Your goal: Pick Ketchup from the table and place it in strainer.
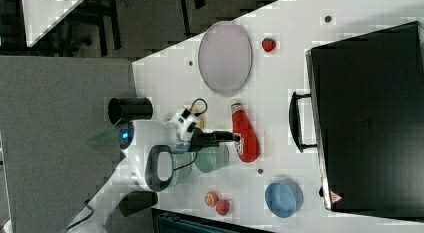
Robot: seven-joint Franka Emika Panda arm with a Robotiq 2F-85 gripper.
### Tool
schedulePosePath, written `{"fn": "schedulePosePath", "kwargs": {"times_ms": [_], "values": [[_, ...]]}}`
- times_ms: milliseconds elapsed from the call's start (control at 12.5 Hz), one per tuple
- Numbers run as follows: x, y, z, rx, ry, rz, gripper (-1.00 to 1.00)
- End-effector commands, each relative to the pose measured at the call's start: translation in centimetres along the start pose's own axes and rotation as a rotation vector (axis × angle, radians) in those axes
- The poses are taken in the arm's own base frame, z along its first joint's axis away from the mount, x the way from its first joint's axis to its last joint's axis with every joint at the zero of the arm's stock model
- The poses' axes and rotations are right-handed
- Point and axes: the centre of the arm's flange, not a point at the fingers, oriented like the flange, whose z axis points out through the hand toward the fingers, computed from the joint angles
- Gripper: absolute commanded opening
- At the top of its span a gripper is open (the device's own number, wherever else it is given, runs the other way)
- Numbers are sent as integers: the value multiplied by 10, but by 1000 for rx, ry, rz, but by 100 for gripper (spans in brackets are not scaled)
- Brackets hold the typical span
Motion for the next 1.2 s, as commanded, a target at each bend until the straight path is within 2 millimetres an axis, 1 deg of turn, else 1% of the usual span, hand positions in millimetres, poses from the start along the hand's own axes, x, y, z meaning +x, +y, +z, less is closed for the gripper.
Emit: {"fn": "schedulePosePath", "kwargs": {"times_ms": [80, 400, 560, 640, 800, 880, 1040, 1200], "values": [[6, 2, 9, -3, 49, -50, 100], [10, 7, 45, 8, 48, -39, 100], [12, 10, 57, 9, 67, -32, 100], [12, 10, 63, 10, 68, -31, 91], [11, 7, 69, 13, 59, -35, 43], [13, 8, 64, 11, 70, -35, 24], [16, 9, 45, 1, 105, -34, 24], [14, 10, 11, -10, 124, -35, 24]]}}
